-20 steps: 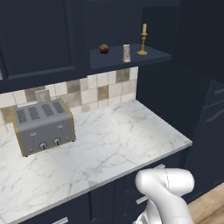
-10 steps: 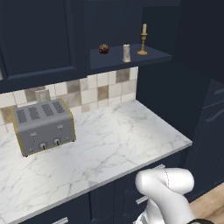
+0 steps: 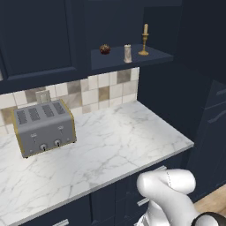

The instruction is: Pick the candle and candle from the dining table and place them in the open cabinet. Close the cabinet after placing the objects.

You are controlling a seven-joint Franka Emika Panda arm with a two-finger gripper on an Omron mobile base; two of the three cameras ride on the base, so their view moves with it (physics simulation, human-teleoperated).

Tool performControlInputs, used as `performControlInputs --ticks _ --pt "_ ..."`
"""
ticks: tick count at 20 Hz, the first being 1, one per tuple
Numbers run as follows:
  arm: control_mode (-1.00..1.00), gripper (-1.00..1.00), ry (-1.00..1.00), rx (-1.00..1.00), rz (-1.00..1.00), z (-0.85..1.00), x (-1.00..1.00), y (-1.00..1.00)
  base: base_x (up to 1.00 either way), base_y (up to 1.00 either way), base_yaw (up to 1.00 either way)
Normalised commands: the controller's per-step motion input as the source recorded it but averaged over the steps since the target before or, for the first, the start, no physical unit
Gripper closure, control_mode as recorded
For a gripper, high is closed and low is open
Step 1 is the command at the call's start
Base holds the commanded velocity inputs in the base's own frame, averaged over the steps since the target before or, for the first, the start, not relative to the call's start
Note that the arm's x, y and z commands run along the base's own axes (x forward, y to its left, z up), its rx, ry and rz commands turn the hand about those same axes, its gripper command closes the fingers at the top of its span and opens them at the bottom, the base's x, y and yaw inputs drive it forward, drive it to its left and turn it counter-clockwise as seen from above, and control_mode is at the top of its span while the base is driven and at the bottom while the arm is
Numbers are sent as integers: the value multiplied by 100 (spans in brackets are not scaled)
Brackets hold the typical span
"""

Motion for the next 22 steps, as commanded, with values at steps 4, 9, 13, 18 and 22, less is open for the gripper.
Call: performControlInputs --ticks 4,9,13,18,22 --pt "-100 -100 0 3 12 -5 19 -7 0 0 0" --pt "-100 -100 0 3 10 0 23 -10 0 0 0" --pt "-100 -100 0 3 9 0 23 -9 0 0 0" --pt "-100 -100 0 4 9 0 16 -13 0 0 0" --pt "-100 -100 0 6 7 0 4 -23 0 0 0"
